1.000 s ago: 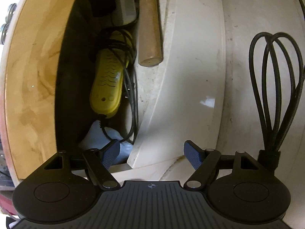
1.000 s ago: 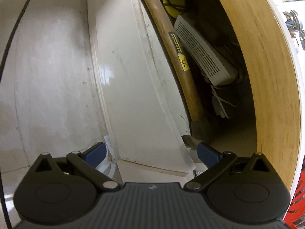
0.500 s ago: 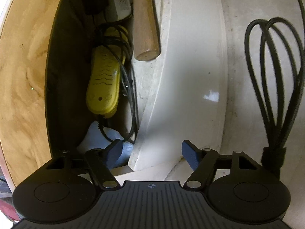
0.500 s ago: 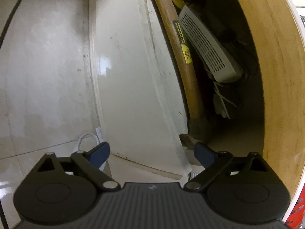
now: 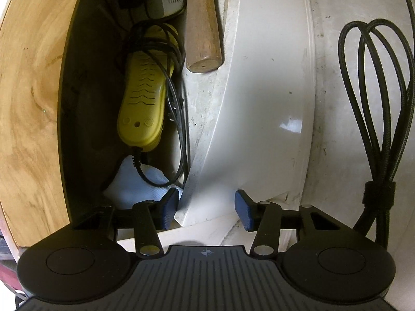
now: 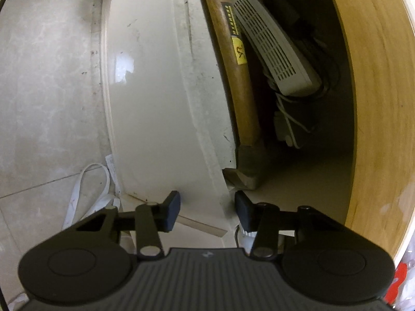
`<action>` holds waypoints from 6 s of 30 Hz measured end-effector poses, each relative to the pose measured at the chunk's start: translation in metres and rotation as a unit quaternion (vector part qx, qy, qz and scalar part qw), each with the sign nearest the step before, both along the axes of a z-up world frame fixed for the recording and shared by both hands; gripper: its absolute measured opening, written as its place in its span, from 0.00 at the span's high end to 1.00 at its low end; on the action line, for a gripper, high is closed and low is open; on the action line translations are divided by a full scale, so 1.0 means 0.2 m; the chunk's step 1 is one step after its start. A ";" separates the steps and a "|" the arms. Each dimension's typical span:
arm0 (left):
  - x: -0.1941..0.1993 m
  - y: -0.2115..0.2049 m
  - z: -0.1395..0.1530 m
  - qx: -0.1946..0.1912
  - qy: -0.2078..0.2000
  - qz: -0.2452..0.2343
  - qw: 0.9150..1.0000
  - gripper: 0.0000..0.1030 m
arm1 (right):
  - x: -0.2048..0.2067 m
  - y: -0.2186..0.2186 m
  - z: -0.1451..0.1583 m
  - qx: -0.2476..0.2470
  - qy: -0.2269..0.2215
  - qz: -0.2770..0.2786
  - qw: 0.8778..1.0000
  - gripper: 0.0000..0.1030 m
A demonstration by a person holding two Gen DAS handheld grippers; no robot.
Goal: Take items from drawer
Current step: 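Close the left tool on the drawer front edge and pull it outward, then open the left tool, releasing the drawer edge, and back away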
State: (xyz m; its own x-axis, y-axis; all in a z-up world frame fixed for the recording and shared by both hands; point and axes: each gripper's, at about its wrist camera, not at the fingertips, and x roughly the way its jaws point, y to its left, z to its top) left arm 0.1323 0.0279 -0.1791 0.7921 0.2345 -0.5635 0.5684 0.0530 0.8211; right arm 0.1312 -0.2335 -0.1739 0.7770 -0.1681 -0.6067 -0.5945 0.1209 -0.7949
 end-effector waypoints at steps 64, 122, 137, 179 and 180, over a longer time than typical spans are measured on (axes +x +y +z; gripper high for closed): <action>-0.26 0.02 0.25 -0.038 0.178 0.032 0.983 0.74 | -0.38 0.00 0.26 0.011 0.199 0.005 0.980 0.74; -0.36 0.01 0.32 -0.082 0.167 0.055 0.981 0.24 | -0.34 -0.02 0.29 0.117 0.237 -0.060 0.963 0.00; -0.37 0.00 0.40 -0.131 0.164 0.087 0.974 0.24 | -0.28 -0.05 0.42 0.227 0.234 -0.125 0.937 0.00; -0.19 0.16 0.54 -0.439 0.108 0.496 0.741 0.25 | -0.25 -0.20 0.51 0.471 0.141 -0.474 0.731 0.00; -0.19 0.16 0.54 -0.441 0.108 0.498 0.739 0.25 | -0.26 -0.20 0.51 0.477 0.143 -0.482 0.720 0.00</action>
State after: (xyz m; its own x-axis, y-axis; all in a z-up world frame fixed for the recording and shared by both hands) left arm 0.0951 0.0593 -0.0706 0.3428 0.1069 -0.9333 -0.0008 0.9935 0.1135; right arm 0.0801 -0.2736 -0.0725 0.3983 0.0537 -0.9157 0.0095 0.9980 0.0627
